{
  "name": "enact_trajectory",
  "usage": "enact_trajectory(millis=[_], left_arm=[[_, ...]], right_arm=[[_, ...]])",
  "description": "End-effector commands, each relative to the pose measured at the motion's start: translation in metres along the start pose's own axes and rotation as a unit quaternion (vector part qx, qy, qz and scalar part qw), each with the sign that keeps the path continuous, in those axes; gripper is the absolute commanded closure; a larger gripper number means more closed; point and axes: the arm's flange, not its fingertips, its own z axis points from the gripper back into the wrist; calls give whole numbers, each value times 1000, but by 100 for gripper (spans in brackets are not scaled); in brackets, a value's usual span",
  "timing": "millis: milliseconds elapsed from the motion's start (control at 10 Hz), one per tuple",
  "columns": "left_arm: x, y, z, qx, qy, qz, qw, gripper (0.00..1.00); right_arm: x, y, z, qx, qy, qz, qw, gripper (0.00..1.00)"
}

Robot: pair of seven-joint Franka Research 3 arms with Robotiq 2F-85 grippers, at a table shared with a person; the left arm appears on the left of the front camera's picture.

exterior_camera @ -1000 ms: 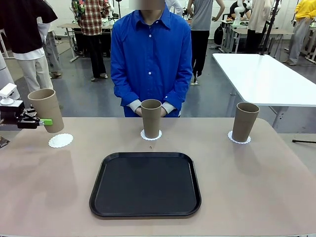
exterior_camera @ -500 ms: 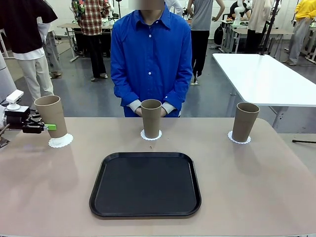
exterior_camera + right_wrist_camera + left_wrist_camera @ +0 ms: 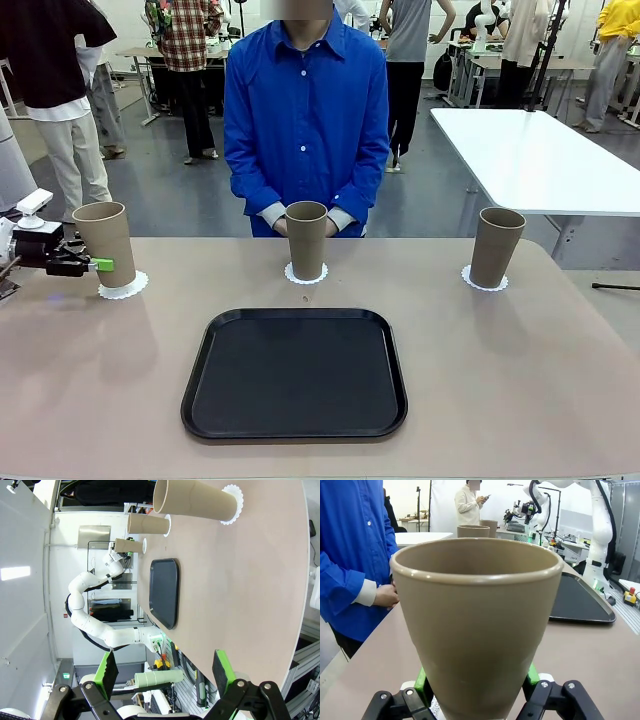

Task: Place coasters on the table and set cups on them.
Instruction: Take one Reusable plastic cup from the Flat Tray and place it on a coaster set by the human.

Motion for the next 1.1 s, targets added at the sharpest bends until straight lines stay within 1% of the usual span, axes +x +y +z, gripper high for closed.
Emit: enact_trajectory(millis=[0, 200, 700, 1000], left_arm=[[3, 4, 5, -15, -7, -2, 1000, 16], [2, 5, 5, -24, -13, -10, 1000, 16], [-12, 6, -1, -28, -16, -24, 999, 16], [-15, 8, -2, -31, -10, -26, 999, 16]], right_arm=[[0, 1, 1, -2, -1, -3, 1000, 0], [0, 1, 1, -2, -1, -3, 1000, 0], [0, 1, 1, -2, -1, -3, 1000, 0], [0, 1, 1, -2, -1, -3, 1000, 0]])
